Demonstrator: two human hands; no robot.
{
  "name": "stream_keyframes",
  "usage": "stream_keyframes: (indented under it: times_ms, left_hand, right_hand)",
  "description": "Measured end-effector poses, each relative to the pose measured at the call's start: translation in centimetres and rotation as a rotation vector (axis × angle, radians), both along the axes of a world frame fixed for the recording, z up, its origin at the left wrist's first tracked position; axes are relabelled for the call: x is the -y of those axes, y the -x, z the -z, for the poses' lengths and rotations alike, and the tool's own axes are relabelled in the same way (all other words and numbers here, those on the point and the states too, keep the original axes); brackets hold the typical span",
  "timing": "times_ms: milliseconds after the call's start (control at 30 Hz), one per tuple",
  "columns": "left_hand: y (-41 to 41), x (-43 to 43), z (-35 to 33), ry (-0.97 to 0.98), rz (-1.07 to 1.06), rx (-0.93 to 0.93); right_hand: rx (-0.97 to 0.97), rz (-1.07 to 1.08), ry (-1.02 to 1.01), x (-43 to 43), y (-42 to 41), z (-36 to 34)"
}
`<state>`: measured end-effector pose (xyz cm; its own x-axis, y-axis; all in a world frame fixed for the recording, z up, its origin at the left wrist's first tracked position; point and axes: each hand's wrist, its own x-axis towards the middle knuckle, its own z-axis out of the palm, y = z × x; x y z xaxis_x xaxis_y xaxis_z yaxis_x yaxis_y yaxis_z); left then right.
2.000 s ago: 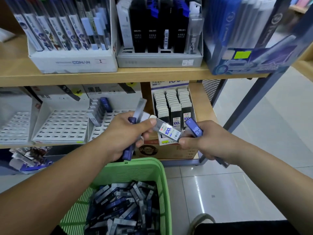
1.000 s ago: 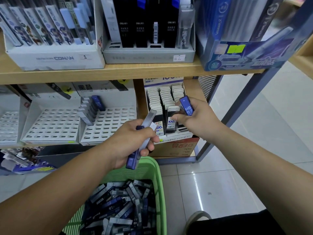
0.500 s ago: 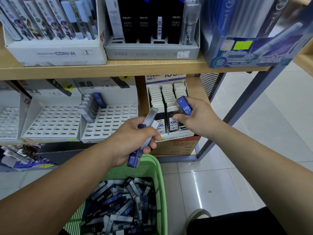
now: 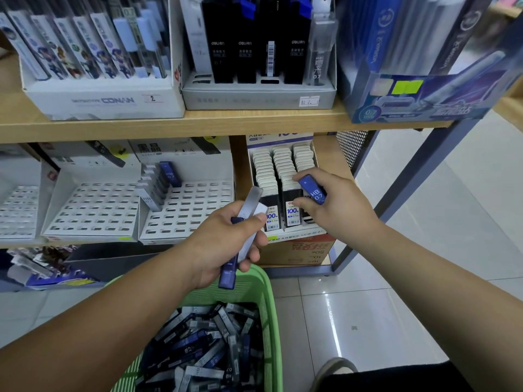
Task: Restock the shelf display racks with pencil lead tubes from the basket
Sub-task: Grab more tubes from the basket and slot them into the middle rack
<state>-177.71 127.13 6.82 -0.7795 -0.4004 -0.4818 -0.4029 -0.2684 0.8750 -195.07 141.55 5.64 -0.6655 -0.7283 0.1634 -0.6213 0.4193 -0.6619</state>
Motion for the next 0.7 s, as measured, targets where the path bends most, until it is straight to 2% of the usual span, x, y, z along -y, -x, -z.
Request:
stream_keyframes:
  times_ms: [133, 267, 433, 500, 700]
  left_hand:
    - [-0.1, 0.0, -0.4, -0.059, -0.021, -0.003]
    - [-0.8, 0.2, -1.2, -0.086, 0.033, -0.07]
    - [-3.5, 1.0, -2.1, -0.053, 0.061, -0.135]
    - [-5.0, 1.7, -2.5, -0.044, 0.058, -0.144]
    - [-10.7, 5.7, -3.4, -0.039, -0.109, -0.12]
  right_hand:
    - [0.033, 0.056, 0.019, 0.4, 0.0, -0.7]
    - [0.32, -0.025, 0.152, 1.4, -2.0, -2.9]
    - [0.502, -0.225, 0.053, 3.1, -5.6, -4.6]
    - [0.539, -0.238, 0.022, 4.0, -6.5, -5.1]
    - [0.662, -0.164, 0.096, 8.4, -10.3, -6.6]
